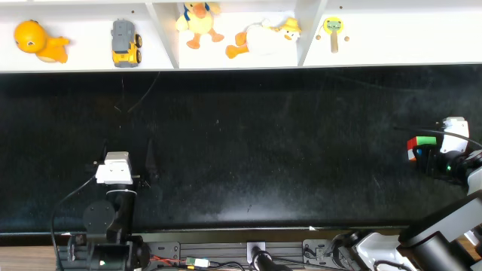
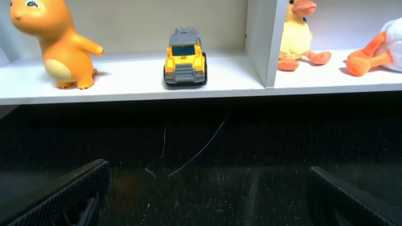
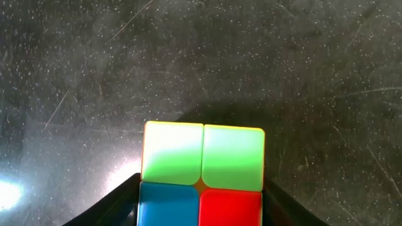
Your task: Store Toys
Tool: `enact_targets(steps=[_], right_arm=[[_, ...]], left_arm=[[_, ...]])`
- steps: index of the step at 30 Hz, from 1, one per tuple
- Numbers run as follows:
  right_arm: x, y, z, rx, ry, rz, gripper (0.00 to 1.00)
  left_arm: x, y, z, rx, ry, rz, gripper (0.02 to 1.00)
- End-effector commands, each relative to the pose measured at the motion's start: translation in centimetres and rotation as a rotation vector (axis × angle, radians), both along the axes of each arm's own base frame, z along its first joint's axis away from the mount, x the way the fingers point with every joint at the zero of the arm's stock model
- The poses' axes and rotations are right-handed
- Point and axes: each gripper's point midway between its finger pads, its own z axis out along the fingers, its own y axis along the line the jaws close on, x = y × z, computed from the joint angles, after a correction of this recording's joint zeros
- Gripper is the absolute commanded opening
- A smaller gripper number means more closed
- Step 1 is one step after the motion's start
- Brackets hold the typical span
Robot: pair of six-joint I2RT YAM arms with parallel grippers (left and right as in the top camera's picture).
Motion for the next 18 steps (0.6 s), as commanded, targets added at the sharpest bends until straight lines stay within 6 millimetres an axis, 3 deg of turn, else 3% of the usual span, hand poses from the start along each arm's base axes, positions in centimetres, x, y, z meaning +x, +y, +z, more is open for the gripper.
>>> enact_targets(steps=[1,7,13,18], right_arm=[[0.8,-0.5,1.3,-0.017,-0.022,-0.019,0.535],[2.6,-0.5,5.2,-0.060,-0.071,-0.020,0.511],[6.5,0.0,10.1,-0.118,-0.147,0.039,0.463],[9.6,1.0,12.8,-0.156,-0.204,0.103,0.463]], left_arm=[[0.0,-0.4,0.1,-0.004,-0.007,-0.019,0.998],[0.0,-0.4,0.1,-0.004,-0.007,-0.018,0.998],[0.0,-0.4,0.1,-0.004,-0.007,-0.018,0.998],[0.0,-0.4,0.1,-0.004,-0.007,-0.019,0.998]])
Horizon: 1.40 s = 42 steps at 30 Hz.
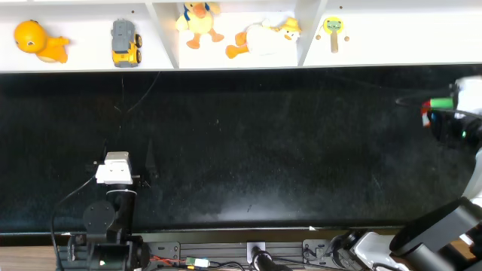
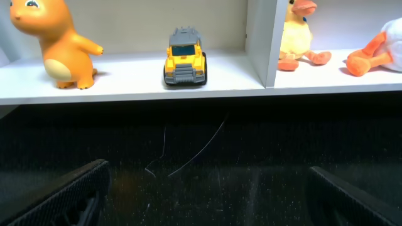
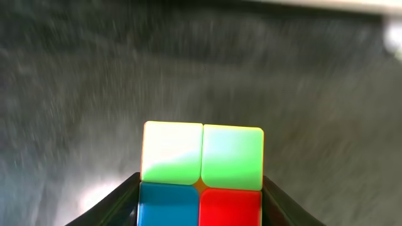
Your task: Store Toys
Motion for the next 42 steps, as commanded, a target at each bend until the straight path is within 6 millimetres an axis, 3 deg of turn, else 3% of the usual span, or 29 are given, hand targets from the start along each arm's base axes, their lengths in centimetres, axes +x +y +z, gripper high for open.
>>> enact_targets(steps=[1,11,23,31,37,40,42], right_arm=[[3.0,1.0,3.4,-0.030,-0.076,0.044,0.459],[10.1,1.3,3.6,0.021,-0.086,0.052,0.441],[16.8,2.5,4.2,0.047,-0.162,0.062,0.454],[18.8,3.1,2.6,0.089,-0.159,0.045,0.463],[19.1,3.1,1.2,0.112,-0.141,0.031,0.470],[19.1,2.9,1.0,0.108,-0.135,0.026,0.634],[19.1,2.6,0.9,0.093,-0.131,0.014,0.864]], left_arm=[[0.0,-0.4,0.1,-0.004,-0.007,-0.019,0.998],[0.0,-0.4,0.1,-0.004,-0.007,-0.019,0.998],[0.0,-0.4,0.1,-0.004,-0.007,-0.018,0.998],[0.0,-0.4,0.1,-0.004,-0.007,-0.019,0.998],[0.0,-0.4,0.1,-0.004,-0.007,-0.019,0.998],[0.0,-0.4,0.1,-0.004,-0.007,-0.018,0.998],[0.0,-0.4,0.1,-0.004,-0.007,-0.018,0.998]])
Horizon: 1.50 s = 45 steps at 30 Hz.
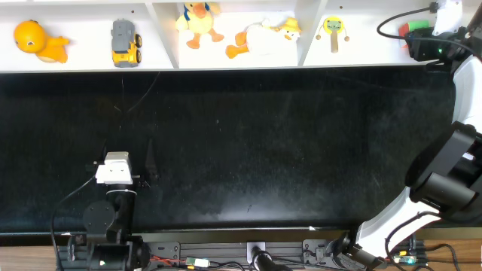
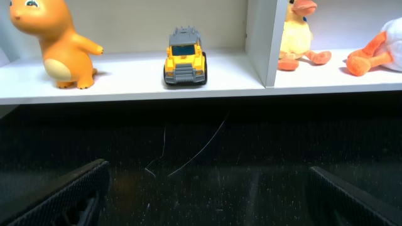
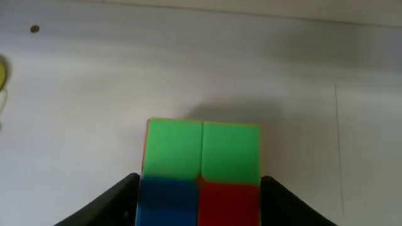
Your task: Store Toys
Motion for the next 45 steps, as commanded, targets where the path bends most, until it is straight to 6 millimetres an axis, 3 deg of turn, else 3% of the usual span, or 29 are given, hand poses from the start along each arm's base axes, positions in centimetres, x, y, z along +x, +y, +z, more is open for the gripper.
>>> enact_targets(steps=[1,11,16,19,26,34,38,45], right_arm=[[0.6,-0.7,0.2,-0.022,-0.005,-0.021,1.000],[-0.9,-1.5,1.9,-0.071,0.015,-0.094,0.996],[-3.2,0.0,3.3,-0.090,-0.029,-0.089,0.998],[-5.7,1.3,3.2,-0.092,-0.033,-0.088,0.993],[-12.4,6.3,2.1,-0.055,-0.008,-0.077,0.998],[-15.5,14.9,-1.5,-0.214,-0.027,-0.049,0.996],[-16.5,20.0,-1.8,-0.142,-0.144,-0.007,0.996],[-20.4,21.0,-1.2,0.058,-0.359,-0.082,0.996]], left_arm=[[0.0,-0.4,0.1,-0.004,-0.007,-0.019,0.996],[0.0,-0.4,0.1,-0.004,-0.007,-0.019,0.998],[0.0,-0.4,0.1,-0.004,-0.007,-0.018,0.998],[0.0,-0.4,0.1,-0.004,-0.007,-0.019,0.998],[0.0,-0.4,0.1,-0.004,-0.007,-0.019,0.998],[0.0,-0.4,0.1,-0.004,-0.007,-0.019,0.996],[0.0,-0.4,0.1,-0.004,-0.007,-0.019,0.998],[0.0,-0.4,0.1,-0.004,-0.007,-0.019,0.998]])
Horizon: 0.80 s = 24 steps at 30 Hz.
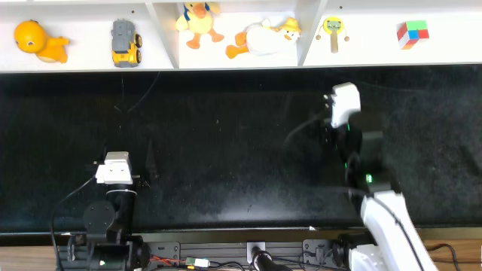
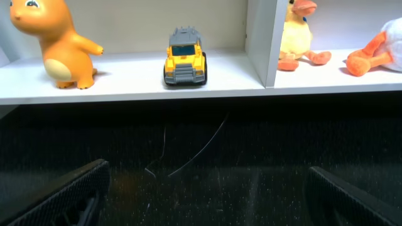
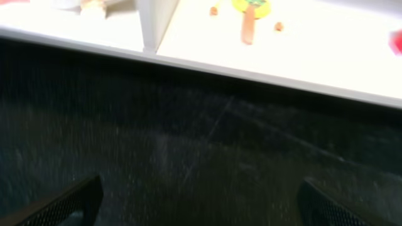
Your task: Store Toys
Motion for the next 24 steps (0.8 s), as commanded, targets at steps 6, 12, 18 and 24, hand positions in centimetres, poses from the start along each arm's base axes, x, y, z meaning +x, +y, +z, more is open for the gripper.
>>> enact_targets(steps=[6,12,18,24], right_arm=[[-5.1,-0.7,0.1,0.218,-0.192,-0.085,0.993],[-6.4,-1.9,-0.5,0.282,-0.268,-0.162,0.996],[-7.1,-1.2,0.3,0.315,-0.321,-0.118,0.996],[-7.8,-0.8,0.8,0.326,-0.343,-0.088,0.996]], left_arm=[[0.0,-0.4,0.1,-0.004,-0.007,-0.019,0.998],[0.0,-0.4,0.1,-0.004,-0.007,-0.018,0.998],[0.0,-0.4,0.1,-0.004,-0.007,-0.018,0.998],[0.0,-0.4,0.1,-0.004,-0.007,-0.018,0.998]])
